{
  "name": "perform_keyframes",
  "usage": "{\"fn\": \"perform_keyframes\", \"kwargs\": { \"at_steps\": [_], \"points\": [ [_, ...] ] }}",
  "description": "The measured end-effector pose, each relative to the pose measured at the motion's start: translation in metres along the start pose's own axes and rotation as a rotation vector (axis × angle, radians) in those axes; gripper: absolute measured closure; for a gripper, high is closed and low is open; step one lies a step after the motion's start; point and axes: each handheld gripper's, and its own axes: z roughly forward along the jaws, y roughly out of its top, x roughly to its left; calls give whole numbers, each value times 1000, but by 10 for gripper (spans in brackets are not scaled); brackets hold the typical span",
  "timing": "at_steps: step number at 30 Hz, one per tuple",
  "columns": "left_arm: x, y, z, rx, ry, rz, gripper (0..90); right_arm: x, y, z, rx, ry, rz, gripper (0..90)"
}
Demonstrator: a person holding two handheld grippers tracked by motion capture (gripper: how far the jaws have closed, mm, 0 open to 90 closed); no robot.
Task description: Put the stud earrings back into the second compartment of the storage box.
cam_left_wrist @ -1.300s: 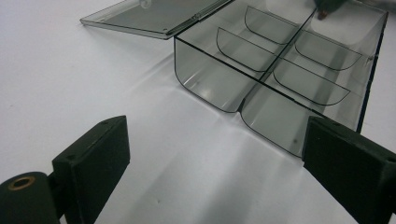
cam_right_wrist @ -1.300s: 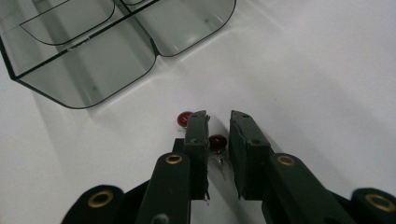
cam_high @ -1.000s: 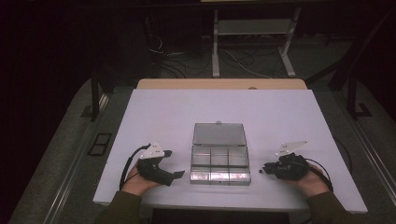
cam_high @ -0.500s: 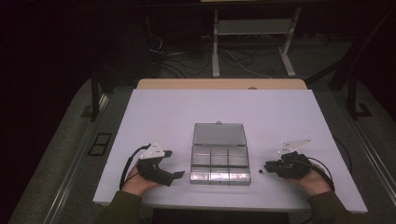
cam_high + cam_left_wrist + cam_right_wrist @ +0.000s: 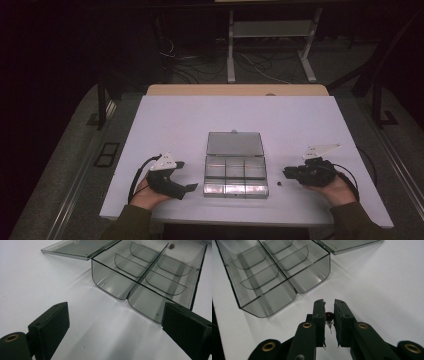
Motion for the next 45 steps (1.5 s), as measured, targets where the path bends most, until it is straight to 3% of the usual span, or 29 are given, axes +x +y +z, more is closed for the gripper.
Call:
{"fn": "perform_keyframes", "kwargs": {
  "at_steps": [18, 45],
  "points": [
    [-1, 0, 1, 3, -1, -3, 70, 6, 20, -3, -63, 69, -19, 785],
    [-1, 0, 1, -3, -3, -4, 70, 24, 61, 22, -89, 159, -79, 786]
  ]
}}
